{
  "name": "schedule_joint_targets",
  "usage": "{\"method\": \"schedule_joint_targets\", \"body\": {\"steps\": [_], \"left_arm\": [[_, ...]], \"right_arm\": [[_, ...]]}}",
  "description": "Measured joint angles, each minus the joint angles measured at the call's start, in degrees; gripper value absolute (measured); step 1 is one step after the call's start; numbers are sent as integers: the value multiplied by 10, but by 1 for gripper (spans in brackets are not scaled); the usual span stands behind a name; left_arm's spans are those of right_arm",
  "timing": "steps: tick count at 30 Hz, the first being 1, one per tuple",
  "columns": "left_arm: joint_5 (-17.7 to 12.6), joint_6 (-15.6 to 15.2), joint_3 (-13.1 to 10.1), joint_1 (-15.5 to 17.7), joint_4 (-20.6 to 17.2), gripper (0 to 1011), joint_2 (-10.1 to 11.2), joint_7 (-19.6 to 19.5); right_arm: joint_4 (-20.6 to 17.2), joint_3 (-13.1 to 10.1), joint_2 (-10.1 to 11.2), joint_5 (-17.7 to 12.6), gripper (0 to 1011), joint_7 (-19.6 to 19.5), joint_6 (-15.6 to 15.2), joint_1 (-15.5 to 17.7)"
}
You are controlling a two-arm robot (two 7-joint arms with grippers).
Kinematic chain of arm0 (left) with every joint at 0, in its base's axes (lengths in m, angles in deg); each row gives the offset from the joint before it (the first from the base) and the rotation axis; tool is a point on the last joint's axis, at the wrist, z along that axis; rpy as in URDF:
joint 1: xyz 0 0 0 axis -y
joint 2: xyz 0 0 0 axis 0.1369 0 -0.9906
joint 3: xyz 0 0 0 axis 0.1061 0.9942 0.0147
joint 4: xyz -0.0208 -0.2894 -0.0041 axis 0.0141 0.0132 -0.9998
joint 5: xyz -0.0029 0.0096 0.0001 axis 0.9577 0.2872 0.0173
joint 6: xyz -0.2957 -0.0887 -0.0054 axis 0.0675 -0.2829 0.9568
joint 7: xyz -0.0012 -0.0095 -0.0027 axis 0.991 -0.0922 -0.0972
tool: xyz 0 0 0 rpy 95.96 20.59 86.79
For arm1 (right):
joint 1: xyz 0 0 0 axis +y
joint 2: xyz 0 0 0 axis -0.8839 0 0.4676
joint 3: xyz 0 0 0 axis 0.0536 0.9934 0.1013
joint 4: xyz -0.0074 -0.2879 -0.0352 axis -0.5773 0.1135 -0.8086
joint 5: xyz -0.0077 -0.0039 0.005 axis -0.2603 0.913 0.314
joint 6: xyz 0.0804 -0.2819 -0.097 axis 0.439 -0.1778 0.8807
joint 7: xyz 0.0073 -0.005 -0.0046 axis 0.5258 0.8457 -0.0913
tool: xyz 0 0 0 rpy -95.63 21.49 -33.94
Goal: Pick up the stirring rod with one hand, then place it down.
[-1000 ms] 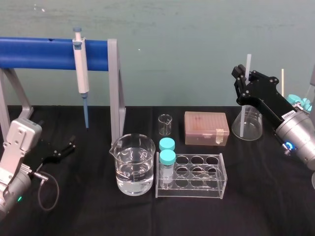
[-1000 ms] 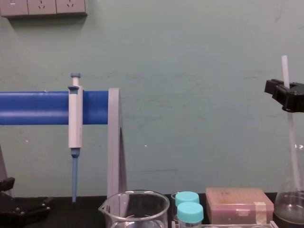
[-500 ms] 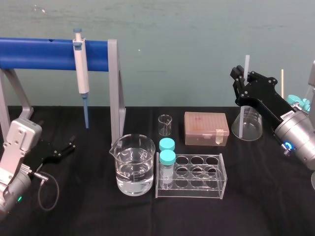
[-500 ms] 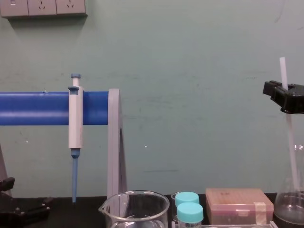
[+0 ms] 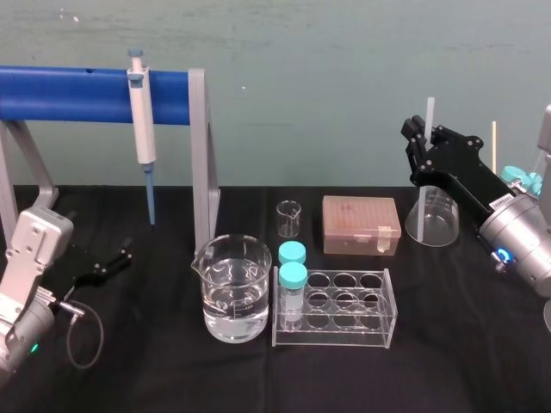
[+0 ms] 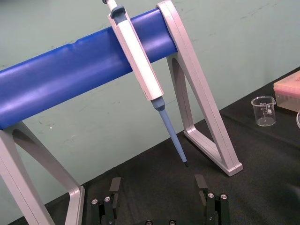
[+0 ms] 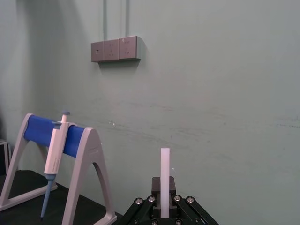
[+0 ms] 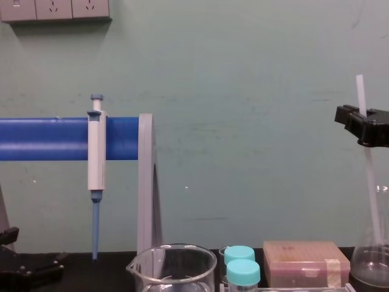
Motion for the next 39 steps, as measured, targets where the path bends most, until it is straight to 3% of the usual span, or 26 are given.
{"method": "schedule_joint_targets", "body": {"steps": [39], "left_arm": [[0, 0, 0, 0, 0, 1000, 0, 0]], "right_arm": [[-4, 4, 2, 0, 66, -1, -2, 3]]}}
